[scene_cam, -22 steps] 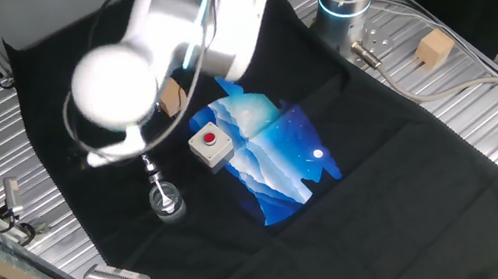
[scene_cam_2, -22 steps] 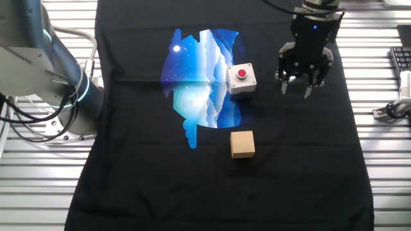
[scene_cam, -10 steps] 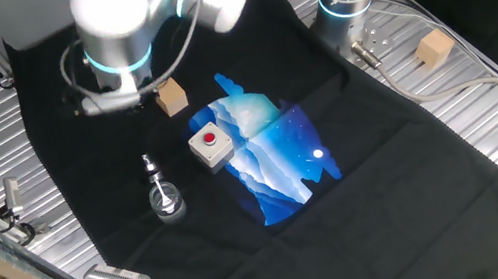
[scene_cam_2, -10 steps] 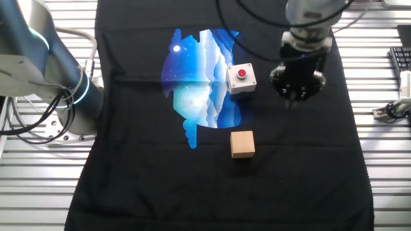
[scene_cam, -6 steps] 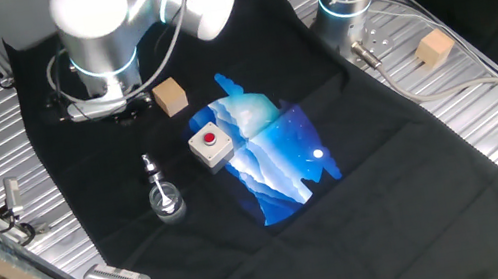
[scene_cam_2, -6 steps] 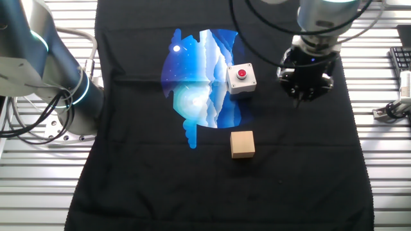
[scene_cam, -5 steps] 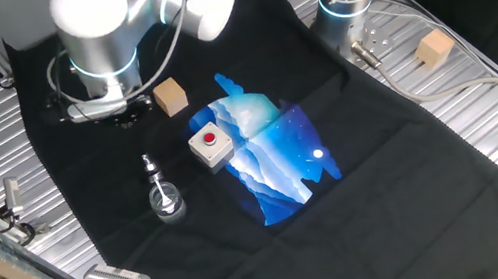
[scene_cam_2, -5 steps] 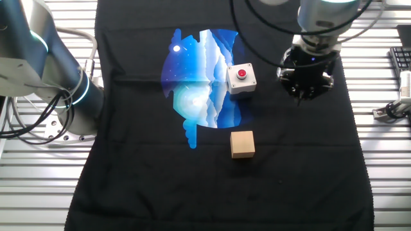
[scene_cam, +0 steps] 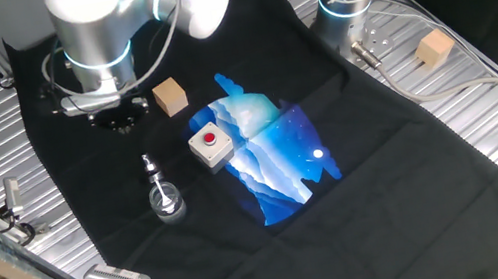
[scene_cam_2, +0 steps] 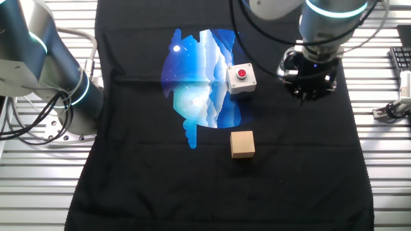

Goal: Screw the lid onto the jar

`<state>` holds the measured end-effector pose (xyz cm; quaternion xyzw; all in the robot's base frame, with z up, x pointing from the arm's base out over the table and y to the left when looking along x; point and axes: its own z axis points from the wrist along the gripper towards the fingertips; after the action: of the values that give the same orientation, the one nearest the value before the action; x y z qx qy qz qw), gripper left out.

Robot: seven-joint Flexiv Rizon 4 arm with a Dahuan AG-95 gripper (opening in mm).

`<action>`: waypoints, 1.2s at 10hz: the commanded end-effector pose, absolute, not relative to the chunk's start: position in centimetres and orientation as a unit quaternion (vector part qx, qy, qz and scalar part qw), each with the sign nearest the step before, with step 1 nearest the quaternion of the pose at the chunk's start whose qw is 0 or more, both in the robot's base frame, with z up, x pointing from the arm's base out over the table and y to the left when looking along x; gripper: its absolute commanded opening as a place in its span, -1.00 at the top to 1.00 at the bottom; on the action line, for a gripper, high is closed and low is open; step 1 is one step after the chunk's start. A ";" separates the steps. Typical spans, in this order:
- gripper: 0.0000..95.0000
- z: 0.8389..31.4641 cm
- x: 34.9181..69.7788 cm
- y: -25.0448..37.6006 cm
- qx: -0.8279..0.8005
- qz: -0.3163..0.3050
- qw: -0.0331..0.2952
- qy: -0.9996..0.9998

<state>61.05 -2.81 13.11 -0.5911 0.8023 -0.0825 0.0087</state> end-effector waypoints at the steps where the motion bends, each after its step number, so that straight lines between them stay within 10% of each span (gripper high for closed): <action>1: 1.00 12.6 61.7 -2.2 -0.587 -0.065 0.029 0.806; 12: 1.00 11.6 62.8 -0.5 -0.623 -0.007 0.050 0.781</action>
<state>62.84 -0.44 11.60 -0.6223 0.7812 -0.0079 0.0490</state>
